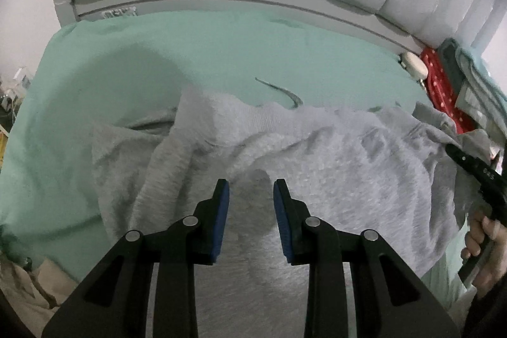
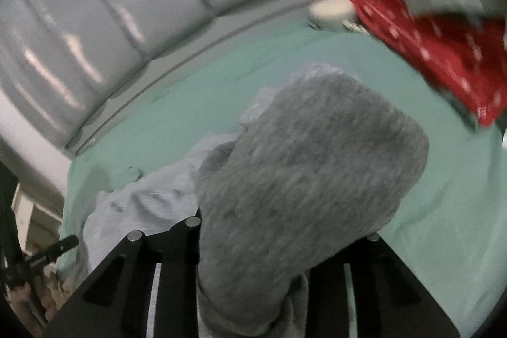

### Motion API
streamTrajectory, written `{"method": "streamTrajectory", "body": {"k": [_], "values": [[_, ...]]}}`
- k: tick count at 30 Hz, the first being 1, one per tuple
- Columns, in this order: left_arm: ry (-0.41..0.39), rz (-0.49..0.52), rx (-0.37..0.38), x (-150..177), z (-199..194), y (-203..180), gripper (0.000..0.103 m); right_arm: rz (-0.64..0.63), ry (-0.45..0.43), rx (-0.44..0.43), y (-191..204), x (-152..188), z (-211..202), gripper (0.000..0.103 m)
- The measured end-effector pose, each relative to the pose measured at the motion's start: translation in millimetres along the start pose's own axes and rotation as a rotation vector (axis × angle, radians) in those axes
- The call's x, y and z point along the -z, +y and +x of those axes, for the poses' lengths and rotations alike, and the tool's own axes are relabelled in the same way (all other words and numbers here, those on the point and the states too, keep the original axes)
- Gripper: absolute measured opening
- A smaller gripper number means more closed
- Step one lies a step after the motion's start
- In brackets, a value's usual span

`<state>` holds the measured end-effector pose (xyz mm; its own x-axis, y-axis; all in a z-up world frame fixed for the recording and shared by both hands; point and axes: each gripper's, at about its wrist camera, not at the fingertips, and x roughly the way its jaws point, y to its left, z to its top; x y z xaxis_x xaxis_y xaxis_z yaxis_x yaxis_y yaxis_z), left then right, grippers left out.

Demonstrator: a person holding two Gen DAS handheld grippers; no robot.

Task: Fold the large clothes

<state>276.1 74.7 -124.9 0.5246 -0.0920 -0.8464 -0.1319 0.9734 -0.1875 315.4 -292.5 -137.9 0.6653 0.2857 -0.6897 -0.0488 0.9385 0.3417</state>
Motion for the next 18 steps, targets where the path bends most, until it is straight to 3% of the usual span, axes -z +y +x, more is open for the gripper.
{"method": "streamTrajectory", "body": {"k": [10,18], "values": [[-0.044,-0.039,0.055,-16,-40,31,0.031,-0.157,-0.027,0.000,86,8,-22,0.027],[-0.071,-0.082,0.036,-26,-71,82,0.031,-0.268,-0.041,-0.034,159,18,-26,0.027]]}}
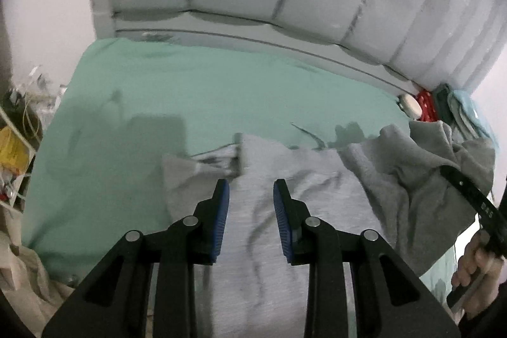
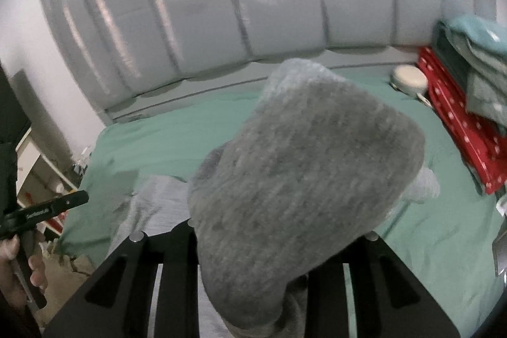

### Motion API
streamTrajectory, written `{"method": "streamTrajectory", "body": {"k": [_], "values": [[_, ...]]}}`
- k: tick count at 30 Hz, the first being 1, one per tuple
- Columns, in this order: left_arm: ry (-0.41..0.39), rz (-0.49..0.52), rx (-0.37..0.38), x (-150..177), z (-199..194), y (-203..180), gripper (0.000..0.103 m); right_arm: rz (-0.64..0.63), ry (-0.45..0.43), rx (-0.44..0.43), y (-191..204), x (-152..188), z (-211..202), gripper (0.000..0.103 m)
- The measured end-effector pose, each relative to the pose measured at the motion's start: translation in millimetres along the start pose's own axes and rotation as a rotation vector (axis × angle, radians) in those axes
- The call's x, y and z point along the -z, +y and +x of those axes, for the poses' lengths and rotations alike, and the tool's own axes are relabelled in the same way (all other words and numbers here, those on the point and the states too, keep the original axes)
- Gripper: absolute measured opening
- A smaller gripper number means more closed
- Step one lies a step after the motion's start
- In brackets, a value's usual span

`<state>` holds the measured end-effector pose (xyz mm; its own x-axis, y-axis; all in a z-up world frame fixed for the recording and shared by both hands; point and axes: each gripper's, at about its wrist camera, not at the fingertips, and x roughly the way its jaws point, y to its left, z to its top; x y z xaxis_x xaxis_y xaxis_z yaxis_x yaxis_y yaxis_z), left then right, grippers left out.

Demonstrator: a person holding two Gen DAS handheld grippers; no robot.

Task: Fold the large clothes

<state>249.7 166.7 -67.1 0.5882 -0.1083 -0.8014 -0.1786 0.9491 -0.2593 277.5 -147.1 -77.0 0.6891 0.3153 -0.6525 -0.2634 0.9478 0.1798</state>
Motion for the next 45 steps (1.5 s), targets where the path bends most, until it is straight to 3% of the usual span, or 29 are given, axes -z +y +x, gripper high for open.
{"method": "streamTrajectory", "body": {"k": [6,10,17,22,28,33,34,36,37,40,45], "values": [[-0.005,-0.038,-0.097,-7,-17,36,0.031,-0.123,0.005,-0.048,74,2,12,0.027],[-0.042,-0.111,-0.031,-13,-32,51,0.031,-0.160,0.039,-0.093,114,10,30,0.027],[-0.079,-0.209,-0.049,-14,-41,88,0.031,-0.251,0.123,-0.102,174,47,65,0.027],[-0.074,-0.270,-0.033,-13,-36,105,0.031,-0.280,0.197,-0.102,193,70,85,0.027],[-0.094,-0.257,-0.003,-16,-42,96,0.031,-0.306,0.266,-0.123,205,91,98,0.030],[-0.071,-0.249,-0.020,-13,-37,99,0.031,-0.328,0.307,-0.120,205,98,97,0.034],[-0.071,-0.264,-0.020,-13,-37,102,0.031,-0.331,0.318,-0.131,205,100,96,0.038],[-0.080,-0.277,-0.013,-14,-38,104,0.031,-0.281,0.366,-0.267,206,103,92,0.091],[-0.082,-0.274,-0.010,-14,-38,103,0.031,-0.284,0.383,-0.302,210,107,89,0.097],[-0.077,-0.259,-0.017,-13,-36,100,0.031,-0.356,0.396,-0.315,223,116,80,0.100],[-0.061,-0.265,-0.028,-10,-31,102,0.031,-0.359,0.406,-0.334,214,120,63,0.100]]}}
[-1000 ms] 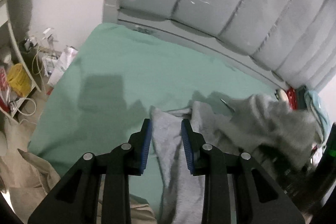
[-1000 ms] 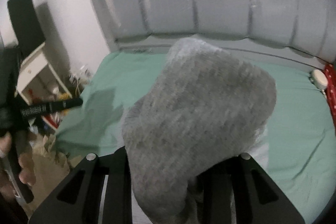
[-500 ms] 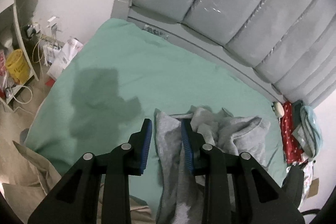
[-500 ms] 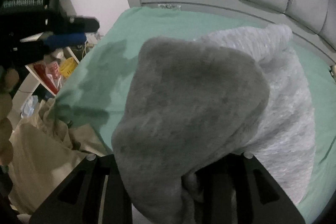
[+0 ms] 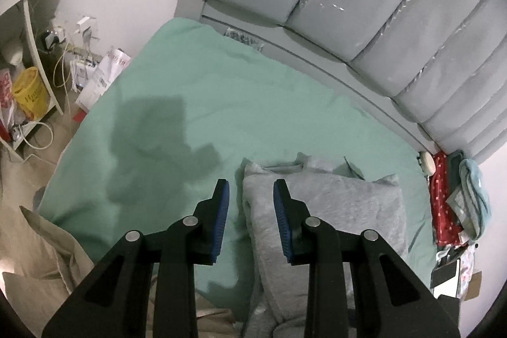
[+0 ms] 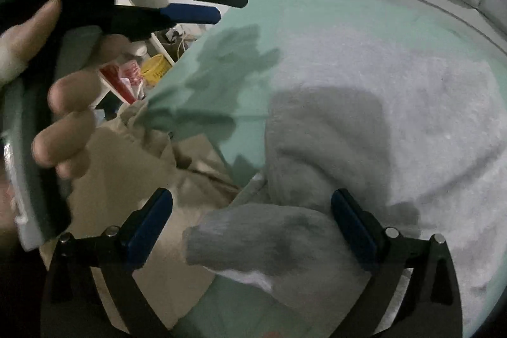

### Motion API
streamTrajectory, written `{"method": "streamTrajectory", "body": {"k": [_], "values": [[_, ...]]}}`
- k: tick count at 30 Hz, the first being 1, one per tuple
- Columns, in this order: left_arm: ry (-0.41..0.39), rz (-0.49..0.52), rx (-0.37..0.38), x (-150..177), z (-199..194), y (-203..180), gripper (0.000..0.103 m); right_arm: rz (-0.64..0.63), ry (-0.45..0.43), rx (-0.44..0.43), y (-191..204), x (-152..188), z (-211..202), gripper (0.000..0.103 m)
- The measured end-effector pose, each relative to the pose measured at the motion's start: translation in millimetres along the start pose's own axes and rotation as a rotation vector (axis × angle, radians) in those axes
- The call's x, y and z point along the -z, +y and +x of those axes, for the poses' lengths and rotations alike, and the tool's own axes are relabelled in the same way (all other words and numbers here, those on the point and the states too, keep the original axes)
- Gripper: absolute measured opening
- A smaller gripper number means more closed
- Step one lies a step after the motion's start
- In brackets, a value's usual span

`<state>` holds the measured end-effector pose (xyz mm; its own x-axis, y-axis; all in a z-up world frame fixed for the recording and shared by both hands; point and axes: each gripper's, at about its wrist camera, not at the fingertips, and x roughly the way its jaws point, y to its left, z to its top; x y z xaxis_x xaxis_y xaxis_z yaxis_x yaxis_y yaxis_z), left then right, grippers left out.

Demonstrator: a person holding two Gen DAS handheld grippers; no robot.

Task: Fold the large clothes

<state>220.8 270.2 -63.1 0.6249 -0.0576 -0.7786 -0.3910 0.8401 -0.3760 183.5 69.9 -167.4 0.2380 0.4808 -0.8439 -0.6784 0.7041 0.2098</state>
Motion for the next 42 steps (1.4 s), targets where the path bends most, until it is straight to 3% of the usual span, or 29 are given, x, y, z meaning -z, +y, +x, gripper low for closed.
{"method": "streamTrajectory", "body": {"k": [9,17,20,25,31,37,42], "values": [[0.058,0.057,0.013,7,20,-15,0.031,0.077,-0.109,0.044,-41,17,-65,0.100],[0.136,0.155,-0.042,33,41,-42,0.031,0.163,-0.138,0.321,-90,40,-68,0.100],[0.161,0.158,-0.003,52,38,-51,0.031,0.199,-0.116,0.370,-103,51,-68,0.100],[0.213,0.262,0.069,110,25,-81,0.031,0.236,-0.076,0.343,-113,77,-58,0.100],[0.348,0.516,-0.062,169,53,-119,0.031,0.278,-0.065,0.303,-124,106,-58,0.100],[0.356,0.515,-0.089,175,57,-118,0.031,0.276,-0.079,0.265,-128,104,-69,0.100],[0.356,0.511,-0.093,180,57,-114,0.031,0.224,-0.140,0.275,-121,105,-90,0.100]]}}
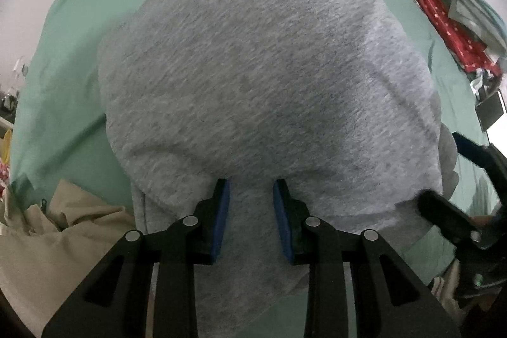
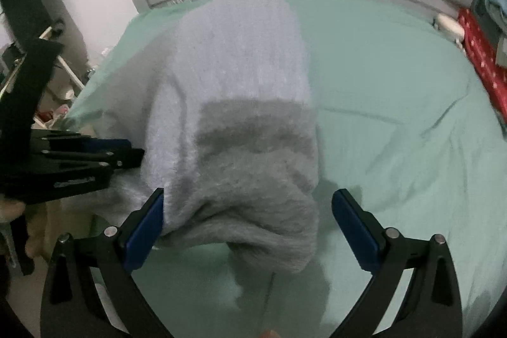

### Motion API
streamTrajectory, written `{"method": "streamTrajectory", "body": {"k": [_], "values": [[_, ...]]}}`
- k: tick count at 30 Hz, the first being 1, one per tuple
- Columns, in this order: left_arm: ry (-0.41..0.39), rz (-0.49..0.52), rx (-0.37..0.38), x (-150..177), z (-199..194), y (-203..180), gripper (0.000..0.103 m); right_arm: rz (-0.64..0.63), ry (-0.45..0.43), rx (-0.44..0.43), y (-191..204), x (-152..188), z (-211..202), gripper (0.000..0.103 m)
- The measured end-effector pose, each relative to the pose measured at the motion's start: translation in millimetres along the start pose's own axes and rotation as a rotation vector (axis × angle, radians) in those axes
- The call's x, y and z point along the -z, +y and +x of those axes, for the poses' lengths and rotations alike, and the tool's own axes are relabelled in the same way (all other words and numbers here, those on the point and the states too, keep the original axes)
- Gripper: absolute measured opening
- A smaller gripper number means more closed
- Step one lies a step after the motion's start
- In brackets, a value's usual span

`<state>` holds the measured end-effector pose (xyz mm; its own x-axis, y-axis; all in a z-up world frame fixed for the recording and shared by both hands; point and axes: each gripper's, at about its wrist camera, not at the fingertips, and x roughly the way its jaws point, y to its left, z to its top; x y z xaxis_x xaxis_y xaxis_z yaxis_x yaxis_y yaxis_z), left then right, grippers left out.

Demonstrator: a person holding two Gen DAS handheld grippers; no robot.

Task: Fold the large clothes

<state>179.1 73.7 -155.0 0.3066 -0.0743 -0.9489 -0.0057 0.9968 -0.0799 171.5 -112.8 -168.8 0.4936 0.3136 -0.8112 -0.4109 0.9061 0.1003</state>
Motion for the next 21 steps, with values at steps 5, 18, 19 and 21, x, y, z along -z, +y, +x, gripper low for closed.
{"method": "streamTrajectory", "body": {"k": [5,18,19,21], "values": [[-0.001,-0.024,0.007,-9,3,3,0.031,0.006,-0.092,0.017,-11,-4,-26,0.100],[-0.048,-0.114,0.034,-14,-8,24,0.031,0.195,0.052,-0.076,-45,7,28,0.041],[-0.048,-0.114,0.030,-13,-7,24,0.031,0.187,0.057,-0.073,-42,9,30,0.041],[-0.049,-0.118,0.028,-13,-8,25,0.031,0.180,0.065,-0.069,-40,12,34,0.041]]}}
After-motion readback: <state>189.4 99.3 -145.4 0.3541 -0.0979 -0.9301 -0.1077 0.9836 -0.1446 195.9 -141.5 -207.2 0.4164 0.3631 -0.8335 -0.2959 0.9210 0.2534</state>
